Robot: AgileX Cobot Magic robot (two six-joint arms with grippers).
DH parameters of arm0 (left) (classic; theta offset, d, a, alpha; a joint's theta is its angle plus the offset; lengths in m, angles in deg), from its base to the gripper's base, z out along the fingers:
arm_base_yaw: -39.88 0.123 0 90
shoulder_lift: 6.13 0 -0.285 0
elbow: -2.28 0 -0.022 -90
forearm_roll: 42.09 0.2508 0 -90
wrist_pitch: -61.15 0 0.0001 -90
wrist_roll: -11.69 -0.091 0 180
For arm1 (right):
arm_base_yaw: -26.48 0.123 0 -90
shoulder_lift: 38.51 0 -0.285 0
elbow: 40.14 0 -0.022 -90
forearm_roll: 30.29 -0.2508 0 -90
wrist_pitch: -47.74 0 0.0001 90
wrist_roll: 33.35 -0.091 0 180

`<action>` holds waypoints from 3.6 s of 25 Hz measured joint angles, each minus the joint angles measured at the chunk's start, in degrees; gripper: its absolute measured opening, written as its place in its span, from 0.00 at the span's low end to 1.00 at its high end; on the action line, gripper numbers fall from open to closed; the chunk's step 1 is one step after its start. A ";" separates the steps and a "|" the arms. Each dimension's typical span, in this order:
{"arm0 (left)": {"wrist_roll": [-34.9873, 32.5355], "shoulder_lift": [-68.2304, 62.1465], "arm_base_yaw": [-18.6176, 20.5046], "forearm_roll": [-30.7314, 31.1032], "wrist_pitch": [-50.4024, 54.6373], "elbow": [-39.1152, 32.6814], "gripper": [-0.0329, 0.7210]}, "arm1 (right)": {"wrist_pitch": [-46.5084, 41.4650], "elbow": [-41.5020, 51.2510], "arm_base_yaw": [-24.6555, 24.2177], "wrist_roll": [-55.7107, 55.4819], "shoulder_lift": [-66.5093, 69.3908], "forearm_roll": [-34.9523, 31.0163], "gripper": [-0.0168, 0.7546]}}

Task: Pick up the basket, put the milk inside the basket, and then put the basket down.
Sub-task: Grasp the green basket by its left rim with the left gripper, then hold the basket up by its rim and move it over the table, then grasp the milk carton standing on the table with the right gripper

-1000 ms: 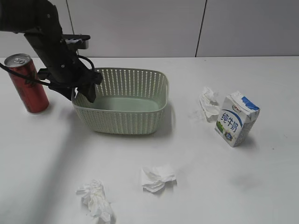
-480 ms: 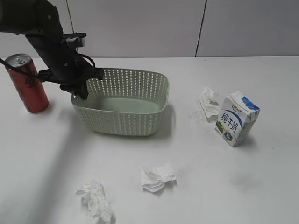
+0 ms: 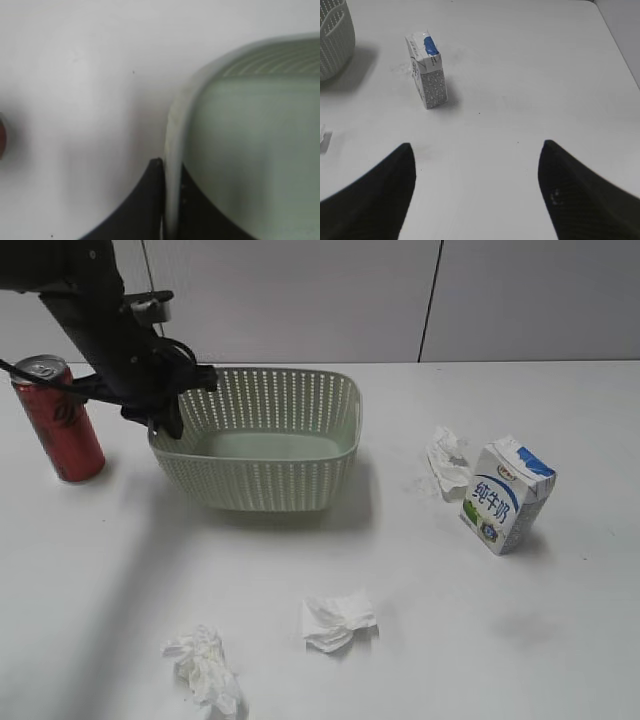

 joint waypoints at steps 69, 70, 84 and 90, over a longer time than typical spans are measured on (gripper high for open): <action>0.94 3.98 0.00 0.23 4.32 0.00 0.04 | 36.90 -36.33 3.03 23.03 97.36 -11.88 0.83; 0.94 3.98 0.00 0.23 4.32 0.00 0.04 | 36.61 -36.33 3.03 23.03 96.67 -11.83 0.83; 0.94 3.98 0.00 0.23 5.23 0.00 0.04 | 8.04 -36.34 3.03 14.51 78.68 -9.16 0.80; 0.94 3.98 0.00 -0.36 5.35 0.00 0.04 | -5.36 -36.18 3.03 4.96 69.04 -2.65 0.79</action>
